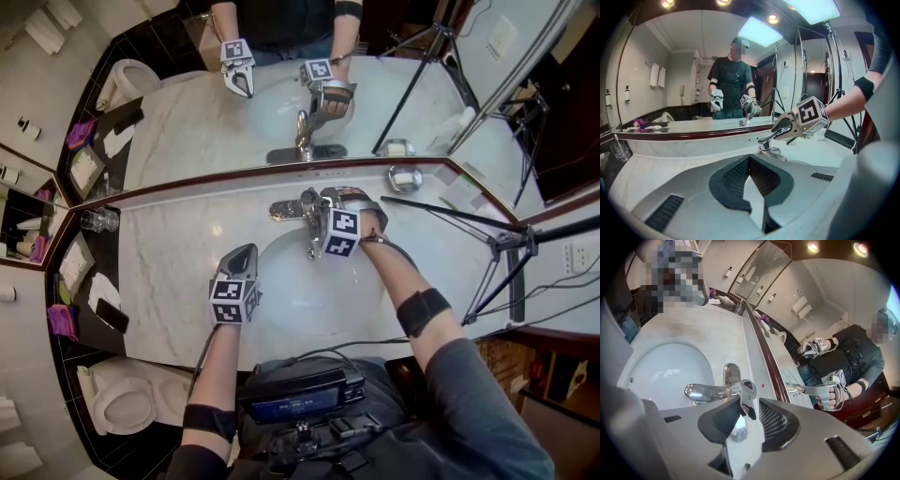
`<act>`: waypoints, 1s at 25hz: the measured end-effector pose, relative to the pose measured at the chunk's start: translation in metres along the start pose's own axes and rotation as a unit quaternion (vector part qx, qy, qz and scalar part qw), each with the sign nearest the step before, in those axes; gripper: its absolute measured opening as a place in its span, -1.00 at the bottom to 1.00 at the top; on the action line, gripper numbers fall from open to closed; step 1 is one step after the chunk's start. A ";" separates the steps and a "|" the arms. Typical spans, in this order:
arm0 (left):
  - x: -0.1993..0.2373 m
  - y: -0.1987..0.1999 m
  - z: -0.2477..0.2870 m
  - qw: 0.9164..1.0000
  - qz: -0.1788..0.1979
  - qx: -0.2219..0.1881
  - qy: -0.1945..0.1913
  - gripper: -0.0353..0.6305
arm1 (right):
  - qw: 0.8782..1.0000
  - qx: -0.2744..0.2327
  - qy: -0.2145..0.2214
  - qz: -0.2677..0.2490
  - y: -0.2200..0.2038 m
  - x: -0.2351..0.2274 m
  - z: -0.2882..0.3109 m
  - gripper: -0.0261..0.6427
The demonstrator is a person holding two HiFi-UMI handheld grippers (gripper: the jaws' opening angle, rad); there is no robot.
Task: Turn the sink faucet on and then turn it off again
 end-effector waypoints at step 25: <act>-0.005 0.013 -0.005 0.999 -0.027 -0.037 -0.007 -0.89 | 0.878 -0.075 -0.076 0.466 -0.073 0.004 -0.120 -0.87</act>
Point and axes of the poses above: the fingertips, and each gripper's own axes: z forward along the fingers, x to its left, y out of its top, the point moved 8 cm from there along -z, backward along the fingers, and after that the axes turned 7 degrees about -y, right-handed, at the moved point
